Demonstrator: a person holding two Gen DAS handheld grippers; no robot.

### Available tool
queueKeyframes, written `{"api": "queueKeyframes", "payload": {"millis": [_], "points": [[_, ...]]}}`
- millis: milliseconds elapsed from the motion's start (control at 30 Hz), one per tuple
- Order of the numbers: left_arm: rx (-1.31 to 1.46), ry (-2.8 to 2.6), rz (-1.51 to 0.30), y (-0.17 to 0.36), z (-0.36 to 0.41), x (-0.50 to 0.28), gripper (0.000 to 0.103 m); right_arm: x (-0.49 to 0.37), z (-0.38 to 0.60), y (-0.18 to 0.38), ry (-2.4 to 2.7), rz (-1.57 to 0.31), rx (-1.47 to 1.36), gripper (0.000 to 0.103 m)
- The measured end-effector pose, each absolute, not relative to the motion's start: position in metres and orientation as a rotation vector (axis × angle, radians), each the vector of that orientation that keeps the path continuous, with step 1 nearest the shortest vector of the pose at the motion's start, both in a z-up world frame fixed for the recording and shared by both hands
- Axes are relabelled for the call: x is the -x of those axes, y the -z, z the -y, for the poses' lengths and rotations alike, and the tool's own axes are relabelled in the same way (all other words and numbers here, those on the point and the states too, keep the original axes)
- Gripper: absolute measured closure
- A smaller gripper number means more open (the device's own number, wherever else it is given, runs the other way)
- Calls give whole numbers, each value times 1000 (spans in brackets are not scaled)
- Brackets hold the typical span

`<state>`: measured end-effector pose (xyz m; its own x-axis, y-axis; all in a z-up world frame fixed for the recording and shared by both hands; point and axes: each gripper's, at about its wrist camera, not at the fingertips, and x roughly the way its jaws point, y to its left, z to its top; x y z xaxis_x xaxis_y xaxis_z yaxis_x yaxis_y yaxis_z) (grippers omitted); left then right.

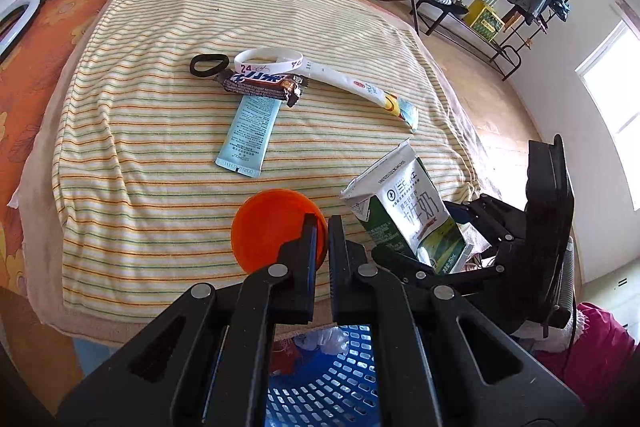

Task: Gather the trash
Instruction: 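Carry the orange cap and milk carton to the blue basket and open both tools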

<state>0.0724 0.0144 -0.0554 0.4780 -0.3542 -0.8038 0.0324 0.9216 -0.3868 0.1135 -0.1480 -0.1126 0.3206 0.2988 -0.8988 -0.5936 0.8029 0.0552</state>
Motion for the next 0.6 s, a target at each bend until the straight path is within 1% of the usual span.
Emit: {"api": "queueKeyframes", "payload": {"millis": [300, 600], "points": [[287, 280, -1063, 54, 2, -39, 100, -73, 162, 83, -603, -1052, 281, 22], [234, 302, -1096, 70, 21, 2, 100, -35, 183, 79, -613, -1060, 212, 22]]}}
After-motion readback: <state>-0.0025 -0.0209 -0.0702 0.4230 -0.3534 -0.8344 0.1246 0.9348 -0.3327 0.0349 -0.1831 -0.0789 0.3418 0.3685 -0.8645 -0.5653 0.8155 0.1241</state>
